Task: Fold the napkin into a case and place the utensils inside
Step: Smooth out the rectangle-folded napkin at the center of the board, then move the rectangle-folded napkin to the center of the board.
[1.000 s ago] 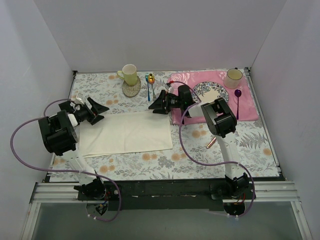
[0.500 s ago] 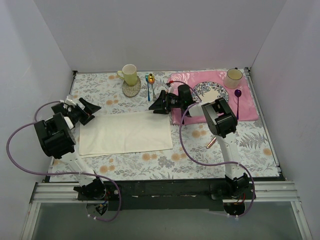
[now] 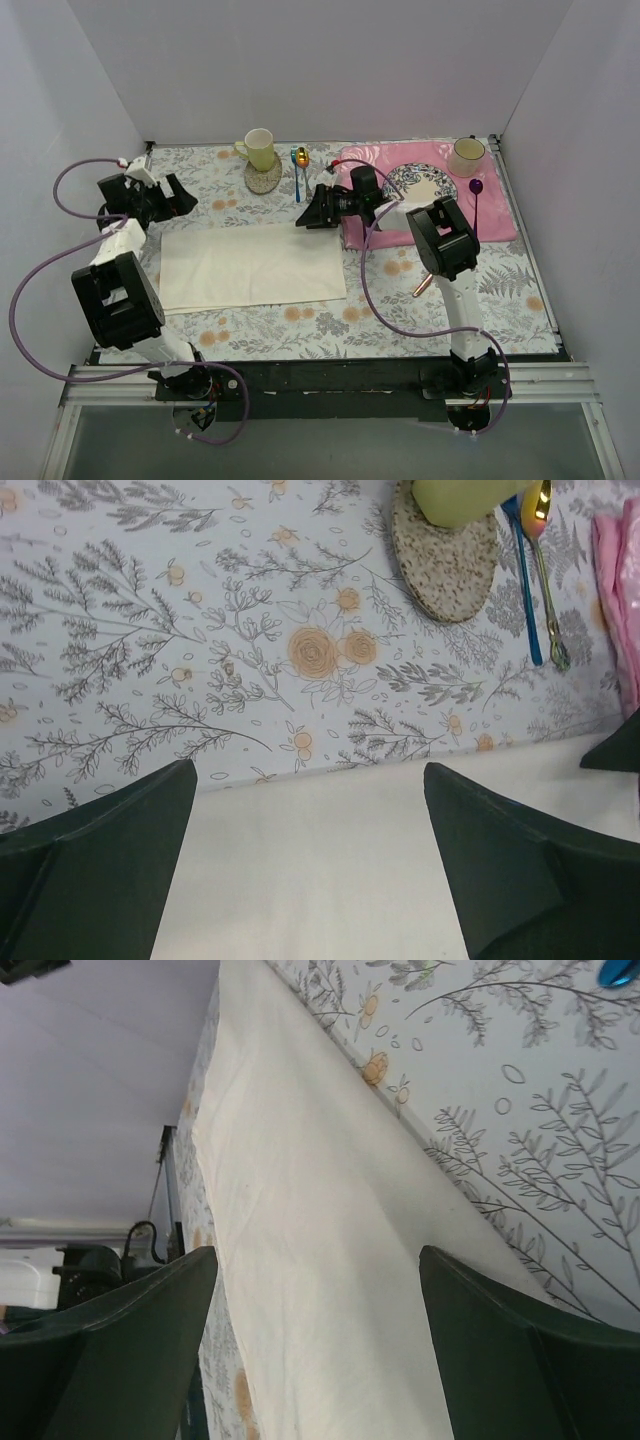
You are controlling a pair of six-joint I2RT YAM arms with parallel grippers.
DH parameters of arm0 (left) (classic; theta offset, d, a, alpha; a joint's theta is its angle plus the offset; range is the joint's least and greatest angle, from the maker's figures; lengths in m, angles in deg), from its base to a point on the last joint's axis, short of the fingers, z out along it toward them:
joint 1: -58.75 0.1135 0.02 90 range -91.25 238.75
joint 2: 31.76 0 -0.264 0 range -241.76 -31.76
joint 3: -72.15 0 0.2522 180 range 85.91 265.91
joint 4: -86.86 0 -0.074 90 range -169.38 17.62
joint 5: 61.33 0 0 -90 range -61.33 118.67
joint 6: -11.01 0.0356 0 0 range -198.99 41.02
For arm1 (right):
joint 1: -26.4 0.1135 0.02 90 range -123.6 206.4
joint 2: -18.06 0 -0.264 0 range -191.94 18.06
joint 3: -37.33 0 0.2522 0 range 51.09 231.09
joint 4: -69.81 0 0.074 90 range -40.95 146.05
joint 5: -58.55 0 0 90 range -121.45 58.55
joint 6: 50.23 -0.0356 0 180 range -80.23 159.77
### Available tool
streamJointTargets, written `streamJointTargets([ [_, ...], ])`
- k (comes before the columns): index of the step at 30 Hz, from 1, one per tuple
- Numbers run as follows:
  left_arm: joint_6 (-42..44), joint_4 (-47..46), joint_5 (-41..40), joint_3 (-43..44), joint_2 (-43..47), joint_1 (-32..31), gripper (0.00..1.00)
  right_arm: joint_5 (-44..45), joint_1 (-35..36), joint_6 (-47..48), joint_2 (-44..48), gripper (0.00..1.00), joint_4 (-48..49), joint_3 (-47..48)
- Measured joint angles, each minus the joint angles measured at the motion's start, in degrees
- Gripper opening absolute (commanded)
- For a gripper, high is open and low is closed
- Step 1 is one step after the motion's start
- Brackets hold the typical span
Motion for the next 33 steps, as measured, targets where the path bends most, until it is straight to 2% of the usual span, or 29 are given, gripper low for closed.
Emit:
streamJointTargets([
  [3, 8.04, 9.81, -2.93, 4.7, 2.93, -2.82, 0.98, 0.24, 0.96, 5.84, 3.06, 0.86, -4.68, 0.5],
  [6, 14.53, 19.41, -5.77, 5.49, 5.77, -3.76, 0.98, 1.6, 1.9, 14.16, 6.43, 0.83, -10.1, 2.05],
  [11, 23.06, 32.7, -13.38, -0.07, 11.72, -7.63, 0.98, 5.01, 3.37, 27.61, 8.04, 0.68, -20.26, 6.34],
  [12, 24.17, 35.06, -14.67, -1.36, 12.57, -8.7, 0.96, 5.79, 3.54, 29.99, 8.0, 0.62, -22.75, 7.04],
  [15, 26.29, 39.34, -17.0, -4.74, 13.77, -10.75, 0.91, 8.31, 3.76, 35.58, 7.17, 0.55, -28.28, 8.39],
  [18, 27.65, 41.31, -19.93, -7.5, 13.86, -11.15, 0.83, 10.95, 3.82, 39.87, 5.62, 0.5, -32.44, 8.57],
  [23, 29.11, 41.24, -24.85, -10.38, 12.17, -12.17, 0.62, 14.36, 4.2, 46.03, 4.07, 0.43, -37.77, 8.61],
  [28, 30.6, 38.16, -29.27, -9.55, 5.79, -12.61, 0.58, 16.24, 5.51, 50.8, 5.49, 0.41, -39.36, 7.3],
  [33, 31.61, 37.07, -30.86, -2.56, -0.96, -12.72, 0.58, 16.31, 8.7, 53.51, 11.96, 0.42, -40.46, -1.88],
])
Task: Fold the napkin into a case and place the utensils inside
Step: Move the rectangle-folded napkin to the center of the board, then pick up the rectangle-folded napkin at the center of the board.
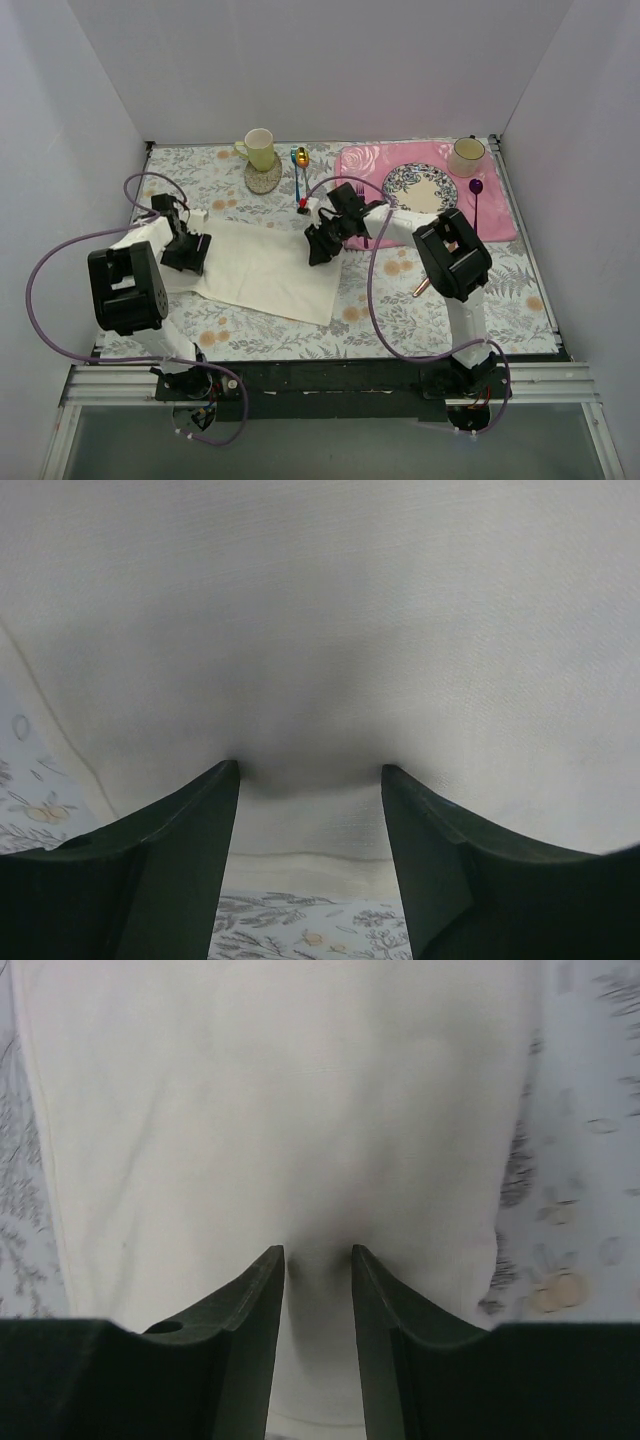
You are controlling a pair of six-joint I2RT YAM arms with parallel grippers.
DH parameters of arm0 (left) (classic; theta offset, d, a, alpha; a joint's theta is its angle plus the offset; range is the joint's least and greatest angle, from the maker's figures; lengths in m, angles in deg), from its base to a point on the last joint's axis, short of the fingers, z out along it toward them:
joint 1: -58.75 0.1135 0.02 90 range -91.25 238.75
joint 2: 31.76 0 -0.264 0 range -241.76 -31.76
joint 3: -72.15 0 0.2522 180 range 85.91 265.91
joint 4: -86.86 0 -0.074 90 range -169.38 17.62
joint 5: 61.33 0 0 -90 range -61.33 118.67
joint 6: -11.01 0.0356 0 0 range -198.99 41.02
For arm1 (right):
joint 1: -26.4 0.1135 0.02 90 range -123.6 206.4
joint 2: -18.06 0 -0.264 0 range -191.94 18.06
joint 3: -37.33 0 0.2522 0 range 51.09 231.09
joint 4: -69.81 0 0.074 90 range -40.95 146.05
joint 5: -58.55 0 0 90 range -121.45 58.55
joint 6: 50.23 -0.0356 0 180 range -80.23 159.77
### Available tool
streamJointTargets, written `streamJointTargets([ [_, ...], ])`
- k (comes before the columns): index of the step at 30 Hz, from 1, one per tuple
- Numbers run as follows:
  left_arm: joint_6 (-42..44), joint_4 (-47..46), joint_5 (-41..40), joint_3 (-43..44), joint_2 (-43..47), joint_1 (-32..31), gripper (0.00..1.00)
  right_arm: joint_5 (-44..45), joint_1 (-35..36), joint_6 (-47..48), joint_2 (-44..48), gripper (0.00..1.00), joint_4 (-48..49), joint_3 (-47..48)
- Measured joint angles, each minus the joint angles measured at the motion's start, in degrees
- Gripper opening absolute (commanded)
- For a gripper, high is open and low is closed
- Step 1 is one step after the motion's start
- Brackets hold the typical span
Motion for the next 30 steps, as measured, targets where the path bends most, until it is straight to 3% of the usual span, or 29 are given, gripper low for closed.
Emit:
streamJointTargets([
  [8, -1.22, 2.23, 7.54, 10.56, -6.08, 1.2, 0.59, -2.05, 7.85, 0.33, 7.32, 0.44, -5.77, -8.98],
  [13, -2.64, 4.81, 14.14, 19.34, -6.82, 6.8, 0.6, -0.98, 4.94, 0.26, 7.45, 0.43, -7.28, -8.5],
  [19, -2.34, 5.51, 18.93, 31.87, -15.89, 13.05, 0.49, 0.92, 1.84, 0.28, 6.88, 0.43, -9.2, -6.43],
  [25, -1.11, 7.26, 20.76, 34.97, -23.85, 13.09, 0.41, 0.68, 2.01, 0.26, 6.4, 0.43, -9.84, -6.05],
  [30, -0.28, 6.88, 20.79, 32.87, -25.46, 12.59, 0.37, 0.66, 2.03, 0.28, 6.34, 0.42, -9.84, -6.05],
])
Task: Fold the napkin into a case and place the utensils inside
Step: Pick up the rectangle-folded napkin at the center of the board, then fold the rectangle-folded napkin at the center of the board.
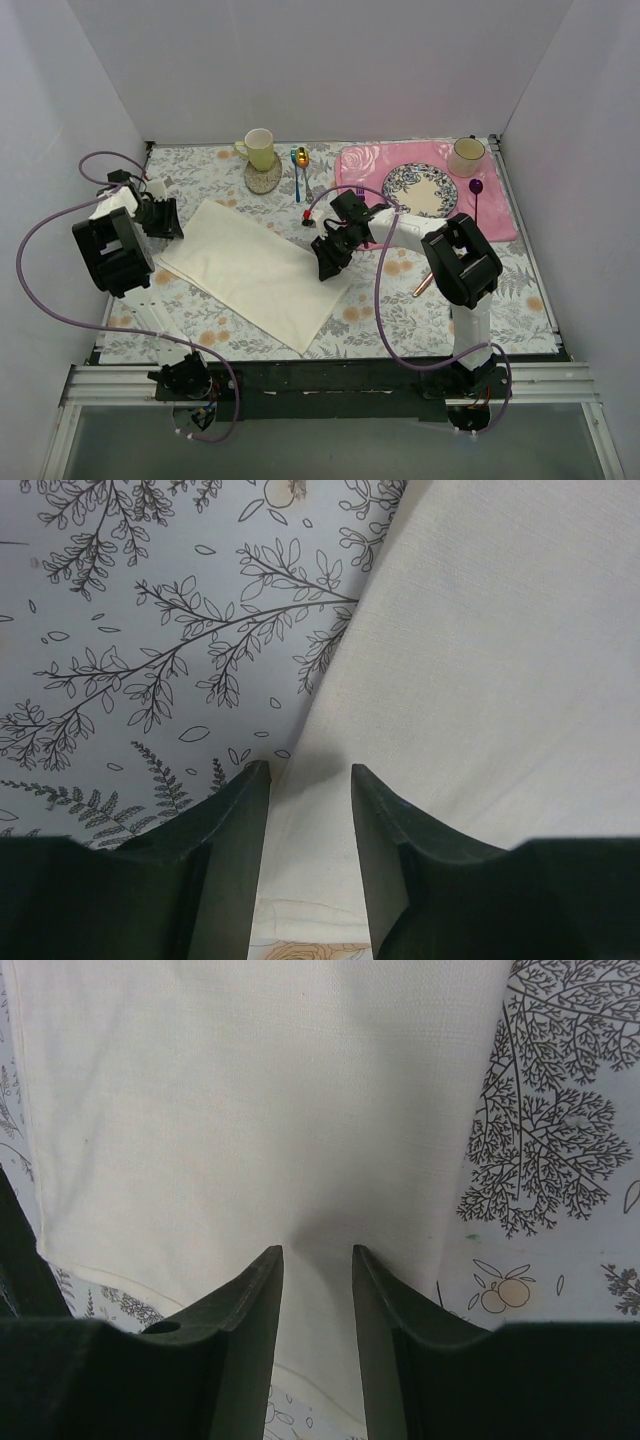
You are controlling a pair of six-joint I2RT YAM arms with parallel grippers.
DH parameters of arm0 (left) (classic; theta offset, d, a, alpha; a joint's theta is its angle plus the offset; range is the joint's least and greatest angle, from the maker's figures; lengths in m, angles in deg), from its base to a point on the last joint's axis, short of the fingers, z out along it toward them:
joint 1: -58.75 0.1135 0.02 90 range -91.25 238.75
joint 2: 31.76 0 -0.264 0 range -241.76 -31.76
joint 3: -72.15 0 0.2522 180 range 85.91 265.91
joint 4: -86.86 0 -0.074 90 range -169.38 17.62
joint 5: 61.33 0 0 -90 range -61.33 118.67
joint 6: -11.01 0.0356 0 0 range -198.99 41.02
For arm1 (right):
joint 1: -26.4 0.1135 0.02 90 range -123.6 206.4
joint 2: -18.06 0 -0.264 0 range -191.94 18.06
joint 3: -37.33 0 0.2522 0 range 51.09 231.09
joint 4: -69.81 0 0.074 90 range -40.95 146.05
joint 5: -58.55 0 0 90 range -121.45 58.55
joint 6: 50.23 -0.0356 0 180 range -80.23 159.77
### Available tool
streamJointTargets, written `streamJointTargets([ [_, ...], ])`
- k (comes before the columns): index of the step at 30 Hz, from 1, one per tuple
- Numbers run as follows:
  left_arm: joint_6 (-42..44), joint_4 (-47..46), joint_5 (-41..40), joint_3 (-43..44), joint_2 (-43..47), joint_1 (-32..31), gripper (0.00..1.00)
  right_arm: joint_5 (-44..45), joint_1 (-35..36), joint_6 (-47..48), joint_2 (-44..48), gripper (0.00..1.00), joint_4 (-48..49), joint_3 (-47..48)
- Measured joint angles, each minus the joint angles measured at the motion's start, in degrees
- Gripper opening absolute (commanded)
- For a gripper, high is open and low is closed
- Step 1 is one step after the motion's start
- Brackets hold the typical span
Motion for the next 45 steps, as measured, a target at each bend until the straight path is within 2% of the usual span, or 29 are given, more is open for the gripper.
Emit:
streamJointTargets([
  [4, 0.98, -3.26, -0.57, -3.56, 2.08, -0.57, 0.29, -0.17, 0.02, -0.02, -0.13, 0.42, -0.11, 0.13],
  [10, 2.51, -8.02, -3.37, -8.98, 5.49, -2.58, 0.27, -0.35, 0.02, -0.07, -0.7, 0.42, -0.94, 1.01],
  [13, 2.84, -9.99, -4.76, -11.41, 7.1, -3.96, 0.18, -0.42, 0.02, -0.13, -0.92, 0.42, -1.14, 1.29],
  [14, 2.89, -10.51, -5.31, -11.87, 7.37, -4.33, 0.1, -0.42, 0.02, -0.15, -0.94, 0.41, -1.16, 1.33],
  [16, 3.08, -11.87, -6.8, -12.92, 7.98, -5.14, 0.01, -0.42, 0.02, -0.22, -1.01, 0.41, -1.25, 1.42],
  [23, 2.27, -12.41, -8.11, -13.25, 8.57, -6.25, 0.0, -0.42, 0.02, -0.81, -1.64, 0.41, -1.29, 2.21],
  [29, 2.03, -8.81, -5.97, -13.42, 11.91, -8.0, 0.0, -0.42, 0.0, -1.97, -2.84, 0.41, -1.18, 3.98],
  [39, 4.37, -1.36, 2.47, -17.49, 32.63, -18.51, 0.0, -0.39, 0.0, -3.04, -2.84, 0.41, -1.16, 4.0],
  [45, 1.84, 2.32, 7.21, -22.43, 34.82, -27.56, 0.0, -1.81, -0.74, -4.81, -2.84, 0.41, -0.87, 4.0],
])
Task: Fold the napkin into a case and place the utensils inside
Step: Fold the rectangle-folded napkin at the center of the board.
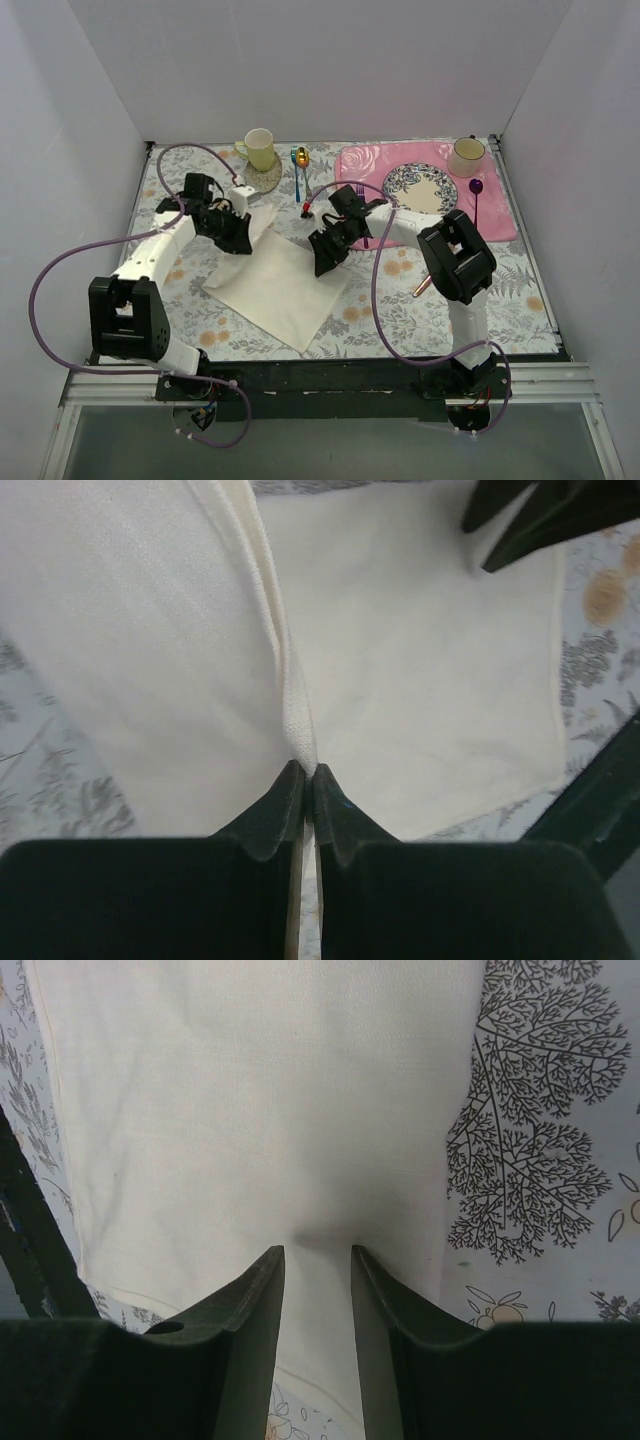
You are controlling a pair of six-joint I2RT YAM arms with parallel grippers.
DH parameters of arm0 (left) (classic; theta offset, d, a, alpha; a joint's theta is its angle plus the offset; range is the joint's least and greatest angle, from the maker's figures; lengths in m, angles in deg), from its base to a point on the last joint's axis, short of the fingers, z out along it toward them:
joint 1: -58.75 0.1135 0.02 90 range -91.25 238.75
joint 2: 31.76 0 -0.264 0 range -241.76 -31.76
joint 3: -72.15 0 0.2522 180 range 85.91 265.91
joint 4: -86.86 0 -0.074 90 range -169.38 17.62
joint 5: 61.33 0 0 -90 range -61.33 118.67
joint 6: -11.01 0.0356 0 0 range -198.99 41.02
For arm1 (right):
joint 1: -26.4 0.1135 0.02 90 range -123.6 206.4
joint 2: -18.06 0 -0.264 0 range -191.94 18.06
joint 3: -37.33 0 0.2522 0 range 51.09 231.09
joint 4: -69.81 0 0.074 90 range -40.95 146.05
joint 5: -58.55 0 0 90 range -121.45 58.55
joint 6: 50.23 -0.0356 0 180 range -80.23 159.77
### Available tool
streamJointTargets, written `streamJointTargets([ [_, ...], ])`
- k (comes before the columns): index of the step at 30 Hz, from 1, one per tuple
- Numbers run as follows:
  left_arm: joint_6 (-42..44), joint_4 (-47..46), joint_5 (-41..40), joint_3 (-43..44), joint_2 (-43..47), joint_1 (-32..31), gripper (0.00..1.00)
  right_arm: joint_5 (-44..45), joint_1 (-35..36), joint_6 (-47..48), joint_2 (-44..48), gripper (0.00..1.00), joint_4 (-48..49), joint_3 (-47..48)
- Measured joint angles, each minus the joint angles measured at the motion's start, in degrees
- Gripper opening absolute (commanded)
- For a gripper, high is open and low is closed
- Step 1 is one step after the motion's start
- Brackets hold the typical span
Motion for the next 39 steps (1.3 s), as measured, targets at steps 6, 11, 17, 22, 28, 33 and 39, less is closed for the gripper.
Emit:
streamJointTargets([
  [6, -6.47, -0.17, 4.39, -4.07, 0.0, -8.66, 0.0, -2.67, -2.78, -1.53, 0.22, 0.41, 1.07, -0.39],
  [11, -11.5, -1.62, 7.06, -5.33, -0.11, -11.63, 0.0, -4.28, -6.14, -2.58, 2.6, 0.41, 0.76, -1.73],
  [17, -14.86, -3.56, 11.1, -5.79, -0.11, -13.57, 0.0, -4.66, -10.01, -2.67, 8.0, 0.41, -0.48, -3.69],
  [22, -17.64, -4.85, 14.01, -8.22, -0.13, -17.94, 0.0, -4.42, -12.72, -2.64, 9.79, 0.41, -1.29, -5.44],
  [28, -23.26, -8.37, 16.79, -10.93, -0.15, -22.29, 0.0, -3.93, -14.05, -2.34, 9.81, 0.41, -3.17, -6.78],
  [33, -29.33, -13.33, 17.27, -12.68, -2.08, -24.61, 0.0, -3.93, -14.14, -1.97, 9.81, 0.41, -3.61, -6.82],
  [39, -31.71, -16.94, 18.45, -12.72, -4.13, -26.8, 0.52, -3.96, -14.14, -1.27, 9.81, 0.42, -3.76, -6.82],
])
